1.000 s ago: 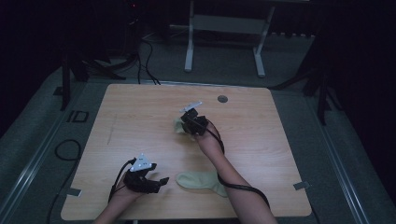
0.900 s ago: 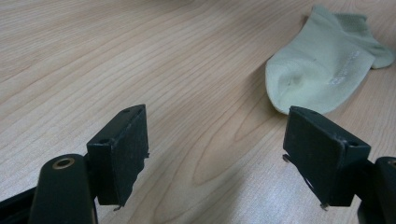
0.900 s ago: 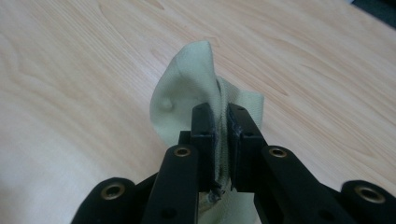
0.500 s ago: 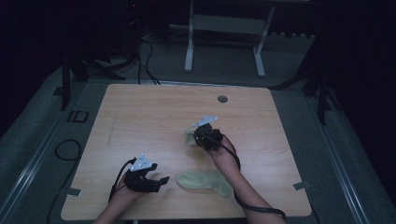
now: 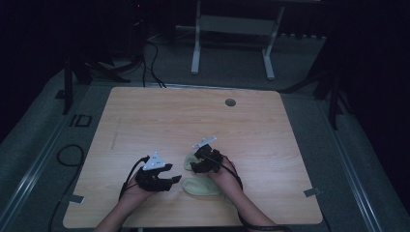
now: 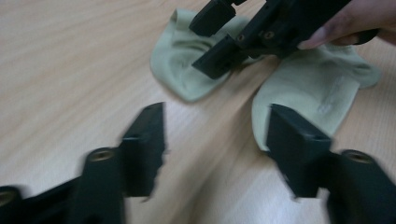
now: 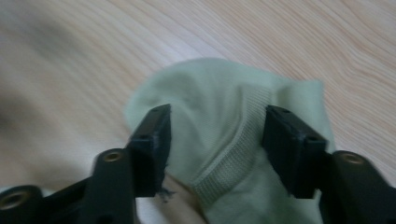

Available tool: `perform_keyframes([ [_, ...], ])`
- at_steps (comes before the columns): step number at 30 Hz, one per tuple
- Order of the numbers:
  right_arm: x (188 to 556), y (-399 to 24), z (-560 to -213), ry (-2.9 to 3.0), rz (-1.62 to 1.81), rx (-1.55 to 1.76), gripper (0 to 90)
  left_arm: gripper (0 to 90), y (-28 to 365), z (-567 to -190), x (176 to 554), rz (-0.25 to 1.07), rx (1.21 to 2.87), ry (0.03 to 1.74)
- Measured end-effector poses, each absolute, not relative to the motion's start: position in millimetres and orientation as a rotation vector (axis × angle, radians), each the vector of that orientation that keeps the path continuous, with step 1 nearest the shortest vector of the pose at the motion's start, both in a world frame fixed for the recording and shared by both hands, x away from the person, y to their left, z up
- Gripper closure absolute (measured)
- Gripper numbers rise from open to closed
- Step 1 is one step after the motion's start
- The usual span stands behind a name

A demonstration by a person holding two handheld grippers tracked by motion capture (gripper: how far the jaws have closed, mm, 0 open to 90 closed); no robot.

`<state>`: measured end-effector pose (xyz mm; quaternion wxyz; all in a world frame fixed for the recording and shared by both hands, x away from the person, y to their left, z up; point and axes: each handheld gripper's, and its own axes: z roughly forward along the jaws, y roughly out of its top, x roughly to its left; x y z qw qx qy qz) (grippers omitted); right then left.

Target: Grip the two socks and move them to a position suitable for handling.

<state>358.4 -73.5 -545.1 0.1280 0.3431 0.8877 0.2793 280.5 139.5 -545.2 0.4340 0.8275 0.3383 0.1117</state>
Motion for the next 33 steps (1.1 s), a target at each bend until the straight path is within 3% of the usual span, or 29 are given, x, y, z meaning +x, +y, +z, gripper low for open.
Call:
perform_keyframes([
  [3,358,-76,-534,2.579,0.853,0.988,41.5,52.5,131,-540,290,0.298,2.082,0.806],
  [5,358,-80,-522,2.570,0.870,0.967,44.4,64.8,124,-538,296,0.318,2.100,0.779],
  [6,358,-83,-518,2.559,0.877,0.951,50.6,64.8,121,-538,299,0.334,2.113,0.770],
  [9,361,-87,-518,2.573,0.864,0.960,61.9,86.0,106,-544,315,0.341,2.138,0.778],
  [10,364,-87,-520,2.580,0.859,0.975,62.2,88.3,103,-545,319,0.333,2.144,0.779],
  [20,370,-87,-544,2.658,0.778,0.995,62.7,89.4,80,-562,339,0.352,2.288,0.784],
  [22,368,-89,-545,2.641,0.772,0.997,71.9,89.4,83,-562,342,0.330,2.264,0.816],
  [23,368,-89,-545,2.641,0.772,0.997,71.9,89.4,83,-563,342,0.331,2.258,0.826],
  [24,368,-90,-544,2.634,0.765,0.994,79.8,89.4,82,-563,343,0.334,2.255,0.821],
  [33,371,-118,-513,2.540,0.871,1.040,82.5,89.6,82,-565,341,0.386,2.265,0.763],
])
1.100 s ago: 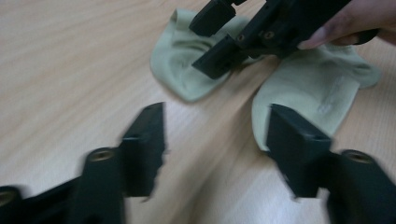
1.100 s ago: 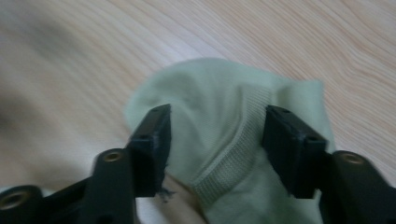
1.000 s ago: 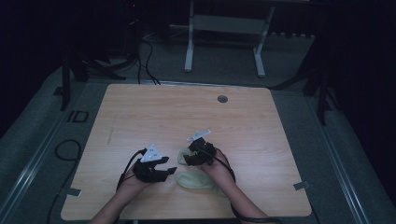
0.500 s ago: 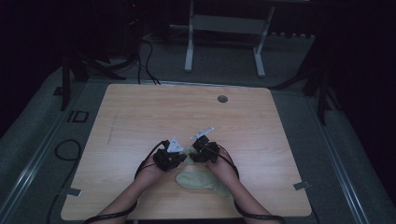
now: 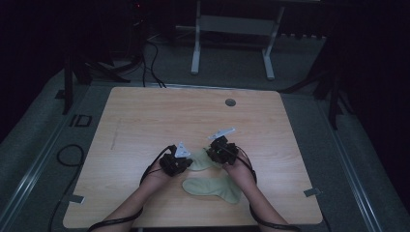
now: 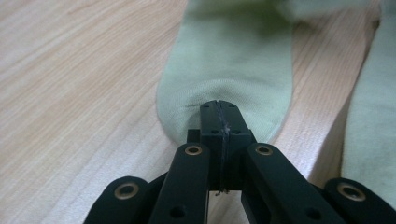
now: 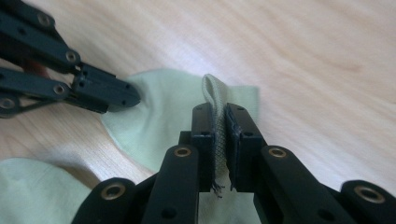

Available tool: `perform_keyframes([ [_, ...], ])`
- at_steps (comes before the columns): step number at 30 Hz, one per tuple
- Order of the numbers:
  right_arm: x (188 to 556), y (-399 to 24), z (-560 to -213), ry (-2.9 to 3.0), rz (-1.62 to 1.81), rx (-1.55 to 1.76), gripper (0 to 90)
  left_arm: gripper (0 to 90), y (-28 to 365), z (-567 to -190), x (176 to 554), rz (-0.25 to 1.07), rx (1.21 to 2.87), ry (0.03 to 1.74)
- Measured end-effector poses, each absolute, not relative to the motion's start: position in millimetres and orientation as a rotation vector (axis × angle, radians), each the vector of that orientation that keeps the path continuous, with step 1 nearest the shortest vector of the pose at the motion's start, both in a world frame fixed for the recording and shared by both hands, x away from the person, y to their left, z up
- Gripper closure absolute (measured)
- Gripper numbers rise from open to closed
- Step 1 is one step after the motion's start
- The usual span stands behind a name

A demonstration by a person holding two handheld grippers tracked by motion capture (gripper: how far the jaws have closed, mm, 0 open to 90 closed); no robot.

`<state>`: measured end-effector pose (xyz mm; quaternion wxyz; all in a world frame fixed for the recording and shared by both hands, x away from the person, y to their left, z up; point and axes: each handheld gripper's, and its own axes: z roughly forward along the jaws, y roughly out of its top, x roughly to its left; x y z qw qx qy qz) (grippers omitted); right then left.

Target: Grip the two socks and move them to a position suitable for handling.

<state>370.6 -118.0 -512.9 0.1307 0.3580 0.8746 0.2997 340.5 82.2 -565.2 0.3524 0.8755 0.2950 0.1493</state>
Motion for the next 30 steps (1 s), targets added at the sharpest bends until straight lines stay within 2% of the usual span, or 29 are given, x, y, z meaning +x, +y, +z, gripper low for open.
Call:
perform_keyframes([
  [5,378,-146,-499,2.492,0.916,1.114,82.3,89.5,83,-565,342,0.387,2.269,0.748],
  [12,387,-172,-503,2.465,0.919,1.215,82.2,89.5,83,-564,347,0.372,2.279,0.742],
  [14,390,-182,-511,2.467,0.905,1.254,79.8,89.5,81,-563,350,0.374,2.292,0.733],
  [15,392,-187,-517,2.452,0.873,1.277,71.4,89.4,81,-563,351,0.371,2.298,0.731],
  [16,393,-190,-519,2.442,0.856,1.289,68.5,89.4,81,-563,351,0.371,2.298,0.731],
  [18,393,-190,-519,2.442,0.856,1.289,68.5,89.4,81,-563,351,0.370,2.299,0.730],
  [19,393,-196,-517,2.426,0.882,1.314,62.9,89.3,82,-562,352,0.360,2.299,0.742],
  [20,392,-196,-516,2.424,0.891,1.310,63.0,89.2,82,-562,352,0.360,2.299,0.742],
  [22,388,-195,-510,2.414,0.907,1.284,72.2,89.1,84,-557,352,0.350,2.263,0.768],
  [23,388,-195,-510,2.414,0.907,1.284,72.2,89.2,84,-557,352,0.350,2.263,0.768],
  [24,383,-192,-507,2.420,0.913,1.242,79.6,89.2,83,-552,349,0.334,2.239,0.767],
  [25,381,-189,-507,2.426,0.914,1.224,81.8,89.2,83,-552,349,0.334,2.239,0.767],
  [30,377,-181,-518,2.464,0.881,1.189,83.3,89.3,76,-551,346,0.311,2.280,0.746],
])
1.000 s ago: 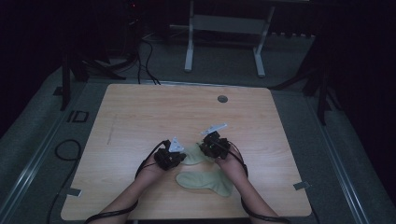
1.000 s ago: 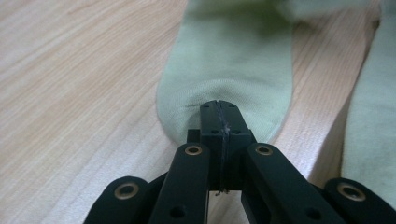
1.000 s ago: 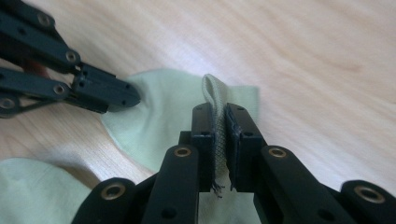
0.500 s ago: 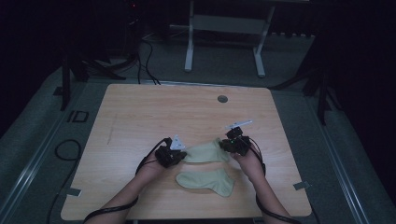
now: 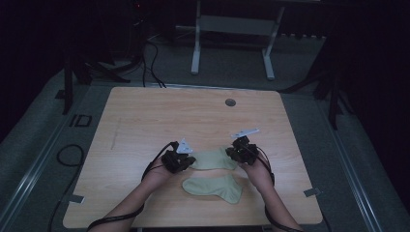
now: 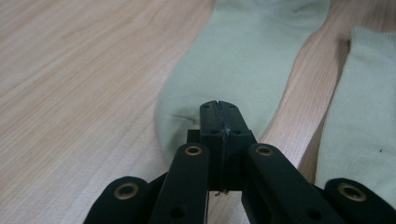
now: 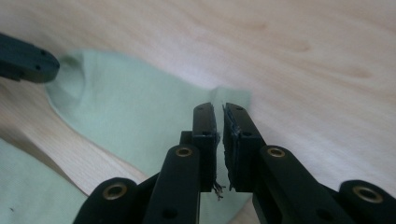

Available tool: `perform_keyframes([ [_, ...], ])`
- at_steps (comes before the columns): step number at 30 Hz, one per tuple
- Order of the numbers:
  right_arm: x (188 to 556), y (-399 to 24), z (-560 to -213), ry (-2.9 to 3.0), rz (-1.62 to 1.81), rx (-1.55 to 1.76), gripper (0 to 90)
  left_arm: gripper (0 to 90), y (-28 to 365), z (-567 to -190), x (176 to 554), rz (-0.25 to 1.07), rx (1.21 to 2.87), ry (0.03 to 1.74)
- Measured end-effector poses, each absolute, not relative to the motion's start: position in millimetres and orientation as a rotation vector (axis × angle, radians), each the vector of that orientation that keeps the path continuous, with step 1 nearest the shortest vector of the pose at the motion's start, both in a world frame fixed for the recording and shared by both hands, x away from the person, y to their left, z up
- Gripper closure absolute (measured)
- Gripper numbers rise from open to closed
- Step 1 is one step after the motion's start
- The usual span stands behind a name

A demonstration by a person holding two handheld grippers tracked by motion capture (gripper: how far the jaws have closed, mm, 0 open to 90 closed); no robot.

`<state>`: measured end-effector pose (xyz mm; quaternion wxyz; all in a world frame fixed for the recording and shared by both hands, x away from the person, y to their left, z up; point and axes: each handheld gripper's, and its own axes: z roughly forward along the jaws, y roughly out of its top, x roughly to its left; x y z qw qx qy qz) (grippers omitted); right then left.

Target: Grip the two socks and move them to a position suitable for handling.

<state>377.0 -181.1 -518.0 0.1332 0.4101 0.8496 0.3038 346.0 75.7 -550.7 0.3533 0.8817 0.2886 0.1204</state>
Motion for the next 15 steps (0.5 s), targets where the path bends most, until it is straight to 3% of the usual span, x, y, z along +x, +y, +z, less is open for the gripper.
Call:
perform_keyframes([
  [8,387,-177,-546,2.501,0.788,1.195,83.2,89.3,74,-560,352,0.298,2.295,0.780],
  [15,397,-176,-547,2.483,0.775,1.195,82.7,89.3,74,-560,356,0.308,2.294,0.791],
])
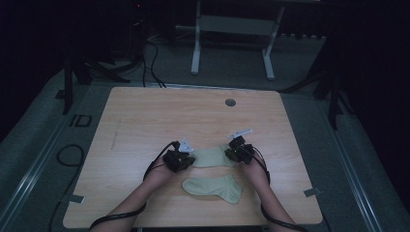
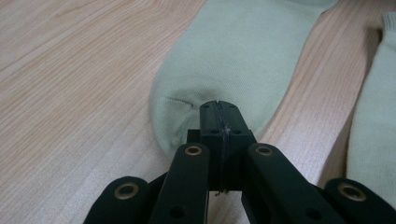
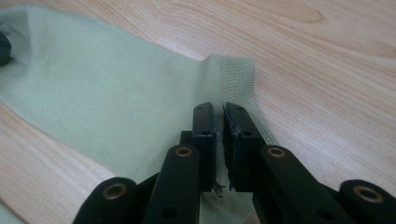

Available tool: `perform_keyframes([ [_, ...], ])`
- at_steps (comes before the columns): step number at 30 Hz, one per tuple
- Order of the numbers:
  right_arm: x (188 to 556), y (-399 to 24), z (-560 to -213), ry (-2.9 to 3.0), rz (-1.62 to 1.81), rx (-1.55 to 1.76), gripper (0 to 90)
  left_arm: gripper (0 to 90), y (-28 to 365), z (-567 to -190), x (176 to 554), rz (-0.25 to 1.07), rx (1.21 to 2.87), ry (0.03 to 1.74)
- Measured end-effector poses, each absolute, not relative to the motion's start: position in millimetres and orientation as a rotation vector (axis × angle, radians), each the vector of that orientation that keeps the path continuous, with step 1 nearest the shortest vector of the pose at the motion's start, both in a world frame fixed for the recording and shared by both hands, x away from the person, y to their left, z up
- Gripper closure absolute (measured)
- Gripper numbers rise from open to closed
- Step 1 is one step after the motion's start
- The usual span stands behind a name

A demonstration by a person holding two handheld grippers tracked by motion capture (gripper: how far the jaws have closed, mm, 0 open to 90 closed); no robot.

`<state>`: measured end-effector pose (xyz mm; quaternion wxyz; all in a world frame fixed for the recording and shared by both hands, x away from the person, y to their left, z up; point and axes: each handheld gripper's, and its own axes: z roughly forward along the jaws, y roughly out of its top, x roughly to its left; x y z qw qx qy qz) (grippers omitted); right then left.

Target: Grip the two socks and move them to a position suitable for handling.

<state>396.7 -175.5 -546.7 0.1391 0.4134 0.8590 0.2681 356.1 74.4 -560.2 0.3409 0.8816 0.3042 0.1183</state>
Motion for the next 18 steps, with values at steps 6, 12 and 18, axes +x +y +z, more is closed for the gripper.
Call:
perform_keyframes([
  [6,396,-174,-546,2.483,0.786,1.201,79.1,89.2,76,-561,361,0.302,2.271,0.810],
  [12,388,-172,-537,2.507,0.843,1.137,59.7,71.9,81,-554,358,0.246,2.246,0.795],
  [18,381,-172,-527,2.496,0.874,1.114,45.0,51.8,82,-544,351,0.259,2.244,0.821],
])
